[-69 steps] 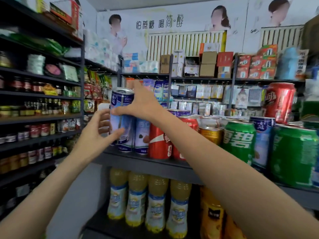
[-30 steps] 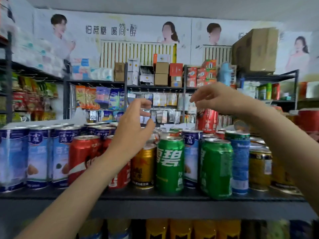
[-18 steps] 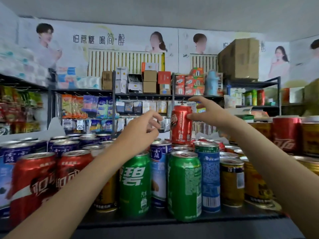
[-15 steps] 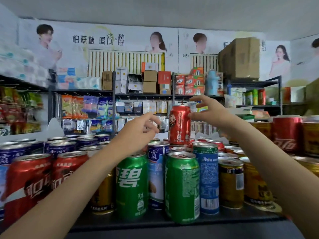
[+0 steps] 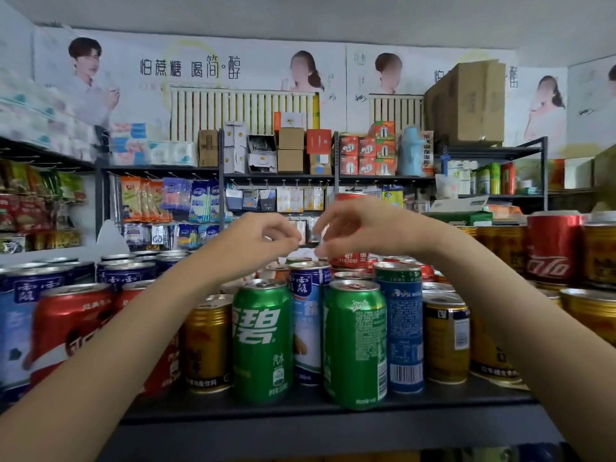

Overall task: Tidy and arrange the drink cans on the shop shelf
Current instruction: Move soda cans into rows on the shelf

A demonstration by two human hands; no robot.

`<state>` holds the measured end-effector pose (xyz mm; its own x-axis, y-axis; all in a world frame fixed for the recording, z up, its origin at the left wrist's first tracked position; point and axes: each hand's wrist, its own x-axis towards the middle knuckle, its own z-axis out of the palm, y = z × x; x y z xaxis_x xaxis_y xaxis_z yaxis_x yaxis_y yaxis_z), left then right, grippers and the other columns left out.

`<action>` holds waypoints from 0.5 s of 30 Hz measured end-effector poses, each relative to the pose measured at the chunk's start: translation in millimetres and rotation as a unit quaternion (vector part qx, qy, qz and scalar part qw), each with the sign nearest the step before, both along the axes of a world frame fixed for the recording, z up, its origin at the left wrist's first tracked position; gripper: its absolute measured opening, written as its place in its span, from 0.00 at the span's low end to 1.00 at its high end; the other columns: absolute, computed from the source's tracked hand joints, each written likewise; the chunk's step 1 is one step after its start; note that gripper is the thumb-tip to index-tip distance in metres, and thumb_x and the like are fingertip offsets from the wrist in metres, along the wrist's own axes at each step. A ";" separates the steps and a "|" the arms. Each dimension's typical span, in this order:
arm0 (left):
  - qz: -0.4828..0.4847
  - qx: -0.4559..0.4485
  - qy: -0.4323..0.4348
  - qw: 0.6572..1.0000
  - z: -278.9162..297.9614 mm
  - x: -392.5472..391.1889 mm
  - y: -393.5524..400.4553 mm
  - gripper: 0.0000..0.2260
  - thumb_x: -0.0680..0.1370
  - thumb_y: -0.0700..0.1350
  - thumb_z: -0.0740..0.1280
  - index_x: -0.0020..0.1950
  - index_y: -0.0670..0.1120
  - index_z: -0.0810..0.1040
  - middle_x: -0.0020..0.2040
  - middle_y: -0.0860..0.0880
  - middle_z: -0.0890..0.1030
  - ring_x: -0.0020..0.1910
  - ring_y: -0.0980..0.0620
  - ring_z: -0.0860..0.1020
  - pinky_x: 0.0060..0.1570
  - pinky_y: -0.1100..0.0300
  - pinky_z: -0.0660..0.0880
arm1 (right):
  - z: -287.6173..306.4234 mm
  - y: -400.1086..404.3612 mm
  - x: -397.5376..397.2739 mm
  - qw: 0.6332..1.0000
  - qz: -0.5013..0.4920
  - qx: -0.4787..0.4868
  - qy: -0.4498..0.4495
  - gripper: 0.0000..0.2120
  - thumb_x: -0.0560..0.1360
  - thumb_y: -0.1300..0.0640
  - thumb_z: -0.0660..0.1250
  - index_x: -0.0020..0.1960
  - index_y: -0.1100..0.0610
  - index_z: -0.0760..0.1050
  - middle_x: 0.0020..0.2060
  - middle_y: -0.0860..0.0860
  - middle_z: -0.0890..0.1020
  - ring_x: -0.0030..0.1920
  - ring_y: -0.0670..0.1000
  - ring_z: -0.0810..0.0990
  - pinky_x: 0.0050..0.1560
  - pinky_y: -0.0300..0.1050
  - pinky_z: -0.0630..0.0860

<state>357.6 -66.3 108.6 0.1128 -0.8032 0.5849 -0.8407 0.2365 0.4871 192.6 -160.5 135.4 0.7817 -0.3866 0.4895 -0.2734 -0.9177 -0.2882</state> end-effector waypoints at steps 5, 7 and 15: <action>0.002 0.036 -0.040 0.999 -8.3 5.0 13.0 0.03 0.75 0.45 0.67 0.47 0.49 0.79 0.46 0.54 0.81 0.47 0.57 0.78 0.46 0.61 0.76 | -8.1 5.1 21.1 0.996 -0.004 0.011 0.092 0.06 0.70 0.51 0.71 0.44 0.52 0.79 0.45 0.50 0.81 0.43 0.44 0.76 0.48 0.40 0.70; 0.001 -0.001 -0.030 1.000 -9.8 8.0 16.2 0.03 0.75 0.43 0.66 0.47 0.50 0.79 0.45 0.57 0.79 0.46 0.60 0.77 0.43 0.67 0.73 | -6.2 6.0 12.7 0.997 -0.007 0.026 0.066 0.08 0.71 0.53 0.70 0.46 0.56 0.80 0.46 0.51 0.82 0.45 0.46 0.78 0.49 0.40 0.72; -0.050 -0.065 -0.067 0.994 -8.4 -19.5 5.7 0.06 0.76 0.42 0.64 0.46 0.52 0.78 0.47 0.61 0.78 0.48 0.66 0.76 0.46 0.74 0.69 | -6.1 -6.6 -60.7 0.991 -0.106 0.076 0.036 0.14 0.72 0.50 0.68 0.54 0.56 0.78 0.48 0.47 0.80 0.49 0.48 0.79 0.45 0.38 0.75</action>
